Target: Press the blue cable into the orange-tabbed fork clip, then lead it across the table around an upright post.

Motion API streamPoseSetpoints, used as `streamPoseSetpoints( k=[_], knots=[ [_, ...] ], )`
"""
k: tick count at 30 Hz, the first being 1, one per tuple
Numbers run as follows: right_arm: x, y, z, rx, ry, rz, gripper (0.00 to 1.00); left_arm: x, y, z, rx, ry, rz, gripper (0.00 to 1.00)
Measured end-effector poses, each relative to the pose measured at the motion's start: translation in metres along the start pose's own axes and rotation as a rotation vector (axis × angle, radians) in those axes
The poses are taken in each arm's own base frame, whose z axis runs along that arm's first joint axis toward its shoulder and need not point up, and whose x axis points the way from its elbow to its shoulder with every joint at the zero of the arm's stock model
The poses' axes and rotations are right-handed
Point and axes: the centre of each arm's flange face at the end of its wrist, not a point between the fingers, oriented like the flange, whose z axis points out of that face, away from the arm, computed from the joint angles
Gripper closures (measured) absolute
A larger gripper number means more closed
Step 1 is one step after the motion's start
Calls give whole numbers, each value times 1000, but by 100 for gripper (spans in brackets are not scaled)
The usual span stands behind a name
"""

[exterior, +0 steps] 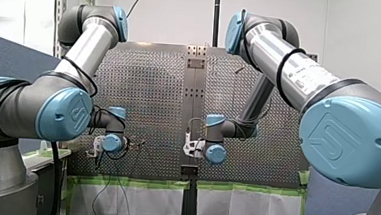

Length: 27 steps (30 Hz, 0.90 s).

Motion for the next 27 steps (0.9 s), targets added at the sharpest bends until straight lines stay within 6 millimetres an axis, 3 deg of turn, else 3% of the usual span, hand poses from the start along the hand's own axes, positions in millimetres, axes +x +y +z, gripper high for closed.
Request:
streamPoseSetpoints(
  k=[16, 17, 18, 20, 21, 23, 24, 26, 27],
  knots=[
    [10, 13, 15, 15, 29, 3, 100, -10, 6, 11, 16, -78, -85, 97],
    [10, 15, 16, 16, 32, 3, 100, -10, 6, 11, 15, -78, -88, 91],
    [11, 16, 17, 17, 33, 3, 100, -10, 7, 11, 13, -78, -90, 91],
    [12, 19, 19, 18, 35, 4, 100, -9, 7, 11, 8, -76, -89, 72],
    [12, 20, 19, 18, 35, 4, 100, -9, 8, 11, 6, -74, -87, 72],
    [12, 23, 20, 17, 36, 5, 100, -9, 8, 11, 4, -69, -79, 45],
    [12, 25, 21, 16, 36, 6, 100, -8, 9, 11, 3, -65, -73, 45],
    [12, 27, 21, 14, 34, 6, 100, -7, 9, 10, 1, -55, -56, 19],
    [12, 27, 21, 14, 34, 6, 100, -7, 9, 9, 0, -50, -51, 19]
  ],
)
